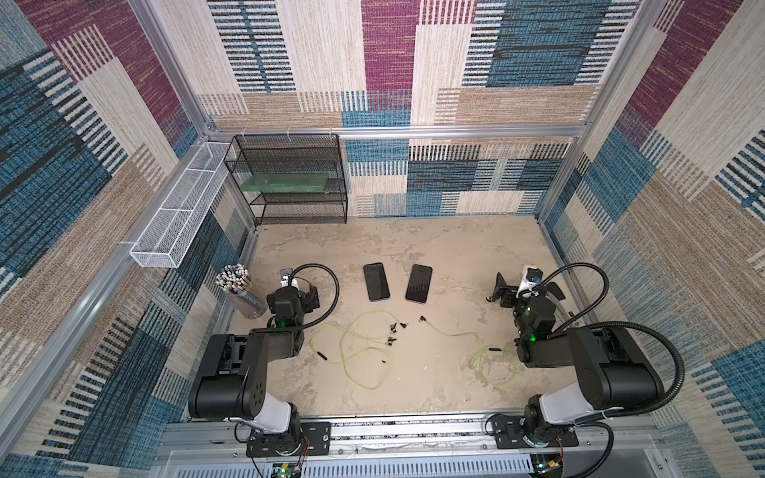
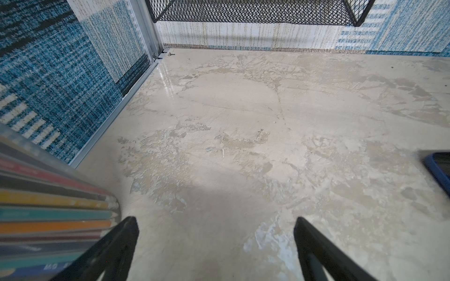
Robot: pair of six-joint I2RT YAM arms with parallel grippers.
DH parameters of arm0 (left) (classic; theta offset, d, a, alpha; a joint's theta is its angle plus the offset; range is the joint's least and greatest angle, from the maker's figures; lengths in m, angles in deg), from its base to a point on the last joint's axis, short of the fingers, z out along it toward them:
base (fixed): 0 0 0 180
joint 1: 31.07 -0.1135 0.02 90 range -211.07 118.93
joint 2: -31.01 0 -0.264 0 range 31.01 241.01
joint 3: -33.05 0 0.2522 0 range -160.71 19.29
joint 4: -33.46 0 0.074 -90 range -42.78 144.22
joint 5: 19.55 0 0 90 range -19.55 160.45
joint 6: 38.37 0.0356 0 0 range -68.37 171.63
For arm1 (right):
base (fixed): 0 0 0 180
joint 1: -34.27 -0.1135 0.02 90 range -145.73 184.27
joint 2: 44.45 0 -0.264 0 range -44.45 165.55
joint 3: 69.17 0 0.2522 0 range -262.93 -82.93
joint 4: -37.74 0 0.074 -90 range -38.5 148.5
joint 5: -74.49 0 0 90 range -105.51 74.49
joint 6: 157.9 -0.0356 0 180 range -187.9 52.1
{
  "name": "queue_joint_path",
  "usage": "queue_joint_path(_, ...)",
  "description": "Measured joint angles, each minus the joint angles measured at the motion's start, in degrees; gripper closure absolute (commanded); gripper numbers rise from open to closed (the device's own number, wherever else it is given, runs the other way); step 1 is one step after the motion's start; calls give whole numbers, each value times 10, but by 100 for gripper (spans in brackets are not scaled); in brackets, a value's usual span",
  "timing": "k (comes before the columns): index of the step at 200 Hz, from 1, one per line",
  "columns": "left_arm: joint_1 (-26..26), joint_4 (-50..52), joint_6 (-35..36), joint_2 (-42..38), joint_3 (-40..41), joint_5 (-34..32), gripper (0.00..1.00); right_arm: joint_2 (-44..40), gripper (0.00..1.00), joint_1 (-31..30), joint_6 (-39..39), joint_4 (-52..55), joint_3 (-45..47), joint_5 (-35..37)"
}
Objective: Plug wired earphones into phones
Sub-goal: Adjust the wired earphone at the center of the board.
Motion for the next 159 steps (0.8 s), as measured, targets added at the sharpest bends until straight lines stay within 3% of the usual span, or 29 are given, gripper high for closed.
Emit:
queue_joint_path(67,0,0,0,1,-1,0,1,1,5,2,0,11,-4,0)
queue_joint_path(92,0,0,0,1,-1,0,19,1,5,4,-4,14,-8,0)
queue_joint_path(106,3,33,2,-26,-8,2,19,-11,5,6,-4,28,-8,2)
queue_joint_path(131,36,177,1,-151,-84,-15,20,-72,5,3,-33,225,-140,23)
queue_joint_path(159,93,344,-42,-235,-179,17,36,-96,5,-63,-96,457,-264,41)
